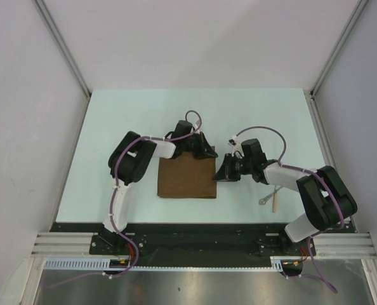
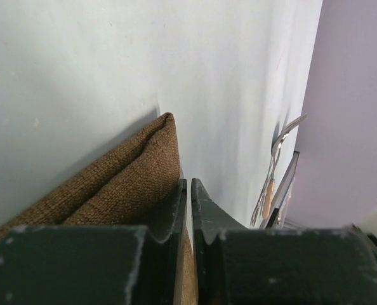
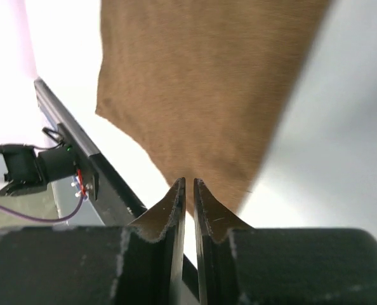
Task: Fold the napkin into a case and place the utensils inside
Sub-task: Smooth out the square-folded napkin at the center of the board, then rotate the square-folded napkin at the center of the board, then pick up the top corner of the square-folded napkin from the center of the board.
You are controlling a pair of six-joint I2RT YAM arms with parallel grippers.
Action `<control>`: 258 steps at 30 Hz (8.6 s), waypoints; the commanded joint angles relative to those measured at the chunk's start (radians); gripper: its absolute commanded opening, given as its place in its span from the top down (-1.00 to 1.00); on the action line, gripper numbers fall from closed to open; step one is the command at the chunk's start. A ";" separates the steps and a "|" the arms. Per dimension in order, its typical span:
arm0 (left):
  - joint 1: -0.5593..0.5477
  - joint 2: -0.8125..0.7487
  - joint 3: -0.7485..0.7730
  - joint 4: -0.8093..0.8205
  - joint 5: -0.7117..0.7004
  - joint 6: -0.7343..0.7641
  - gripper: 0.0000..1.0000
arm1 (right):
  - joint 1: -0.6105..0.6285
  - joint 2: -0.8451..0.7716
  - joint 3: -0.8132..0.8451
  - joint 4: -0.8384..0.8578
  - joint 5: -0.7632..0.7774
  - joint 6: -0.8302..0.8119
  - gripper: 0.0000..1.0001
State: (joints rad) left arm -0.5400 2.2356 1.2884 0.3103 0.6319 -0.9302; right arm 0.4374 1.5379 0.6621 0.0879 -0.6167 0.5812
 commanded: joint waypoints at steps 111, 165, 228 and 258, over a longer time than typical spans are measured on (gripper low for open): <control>0.181 -0.961 -0.796 -0.436 -0.460 0.237 -0.20 | 0.087 -0.028 -0.035 -0.227 0.196 -0.103 -0.22; 0.143 -0.824 -0.655 -0.406 -0.302 0.347 -0.65 | -0.129 0.301 0.424 -0.243 0.336 -0.056 -0.09; -0.002 -1.232 -1.190 -0.154 -0.287 0.067 1.00 | 0.050 -0.358 -0.210 -0.287 0.268 0.118 0.41; -0.014 -1.317 -1.175 -0.341 -0.302 0.071 0.06 | 0.058 -0.400 -0.111 -0.353 0.248 0.069 1.00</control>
State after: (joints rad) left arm -0.5404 0.8867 0.1257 0.0353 0.3386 -0.8726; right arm 0.4889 1.1530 0.4946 -0.2646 -0.3542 0.6609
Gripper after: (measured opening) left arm 0.469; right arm 0.011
